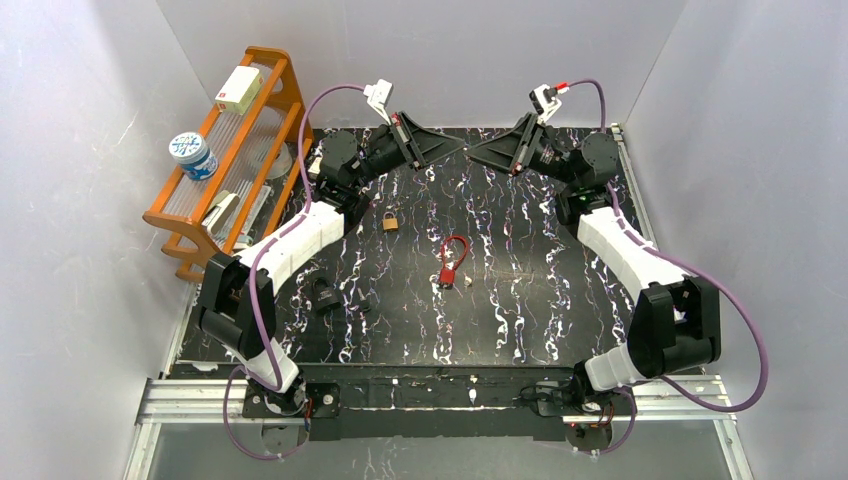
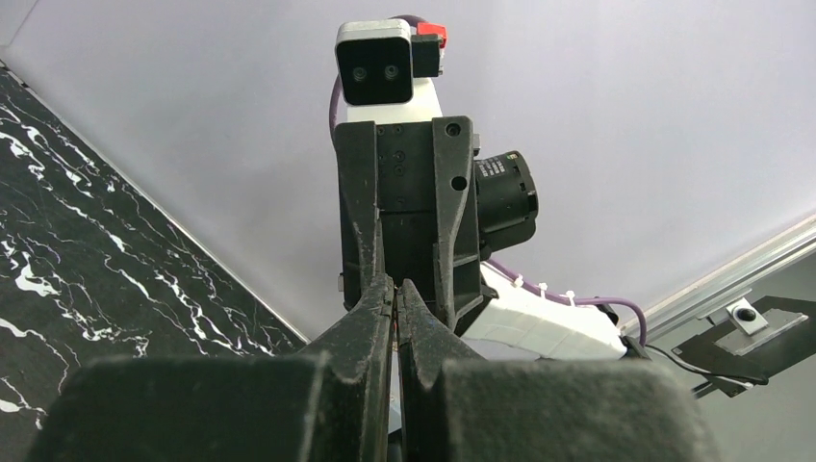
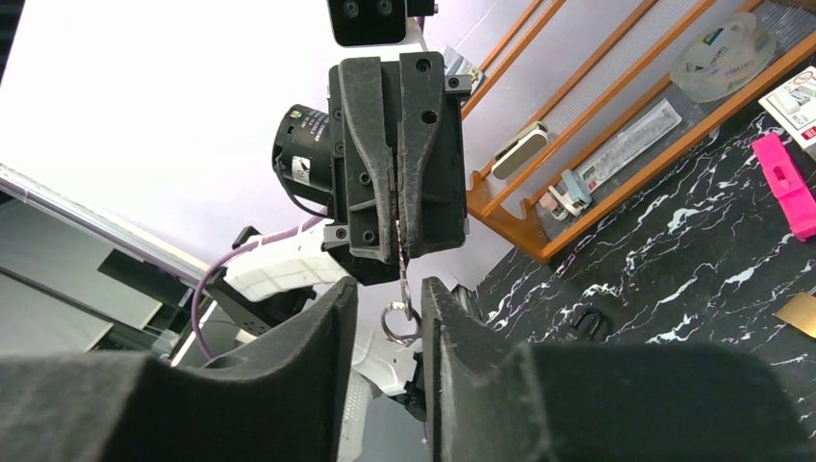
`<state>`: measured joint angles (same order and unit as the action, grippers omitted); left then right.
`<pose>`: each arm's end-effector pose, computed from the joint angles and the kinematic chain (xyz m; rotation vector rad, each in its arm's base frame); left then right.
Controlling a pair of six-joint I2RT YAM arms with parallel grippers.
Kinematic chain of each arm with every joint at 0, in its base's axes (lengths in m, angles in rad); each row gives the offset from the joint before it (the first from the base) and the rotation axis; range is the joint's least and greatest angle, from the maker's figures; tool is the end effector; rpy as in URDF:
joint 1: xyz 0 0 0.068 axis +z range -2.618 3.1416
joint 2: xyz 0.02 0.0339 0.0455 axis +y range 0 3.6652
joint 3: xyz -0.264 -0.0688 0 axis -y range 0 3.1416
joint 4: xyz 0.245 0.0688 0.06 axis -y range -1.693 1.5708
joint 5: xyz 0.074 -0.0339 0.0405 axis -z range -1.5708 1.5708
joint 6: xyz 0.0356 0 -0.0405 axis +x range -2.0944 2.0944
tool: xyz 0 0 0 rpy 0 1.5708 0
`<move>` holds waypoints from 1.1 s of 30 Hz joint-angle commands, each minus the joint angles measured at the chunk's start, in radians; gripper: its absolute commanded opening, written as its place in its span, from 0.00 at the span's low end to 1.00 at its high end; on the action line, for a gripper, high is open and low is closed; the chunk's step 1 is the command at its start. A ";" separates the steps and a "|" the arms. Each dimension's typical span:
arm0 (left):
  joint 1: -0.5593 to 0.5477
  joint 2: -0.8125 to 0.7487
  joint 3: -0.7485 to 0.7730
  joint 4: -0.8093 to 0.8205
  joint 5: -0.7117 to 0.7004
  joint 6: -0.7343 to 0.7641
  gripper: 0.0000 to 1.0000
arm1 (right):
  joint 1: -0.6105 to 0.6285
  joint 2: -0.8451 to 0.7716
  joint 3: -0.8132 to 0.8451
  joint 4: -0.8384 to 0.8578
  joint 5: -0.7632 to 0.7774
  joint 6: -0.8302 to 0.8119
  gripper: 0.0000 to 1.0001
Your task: Unlock with the key
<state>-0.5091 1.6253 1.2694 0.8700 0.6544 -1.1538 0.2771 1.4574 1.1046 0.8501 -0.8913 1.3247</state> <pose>0.3160 -0.2012 0.3983 0.2794 1.3483 -1.7790 0.3055 0.1157 0.3934 -0.2296 1.4923 1.8122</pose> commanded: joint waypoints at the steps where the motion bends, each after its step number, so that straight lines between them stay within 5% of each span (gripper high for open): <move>1: -0.003 -0.041 -0.001 0.049 0.003 -0.001 0.00 | 0.000 -0.041 -0.001 0.063 0.026 -0.006 0.35; 14: -0.003 -0.052 -0.010 0.058 -0.006 0.002 0.00 | 0.000 -0.071 -0.040 0.081 0.054 -0.044 0.23; 18: -0.003 -0.053 -0.009 0.058 -0.002 0.003 0.00 | 0.000 -0.076 -0.044 0.080 0.062 -0.043 0.49; 22: -0.003 -0.052 -0.009 0.059 -0.001 0.005 0.00 | -0.001 -0.089 -0.048 0.065 0.080 -0.052 0.52; 30: -0.003 -0.053 -0.012 0.061 0.000 0.005 0.00 | -0.002 -0.082 -0.048 0.058 0.087 -0.047 0.28; 33: -0.003 -0.053 -0.012 0.062 0.000 0.005 0.00 | 0.000 -0.076 -0.041 0.052 0.077 -0.051 0.28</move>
<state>-0.5098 1.6249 1.2648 0.8955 0.6540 -1.1633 0.2768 1.3975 1.0489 0.8639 -0.8131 1.2842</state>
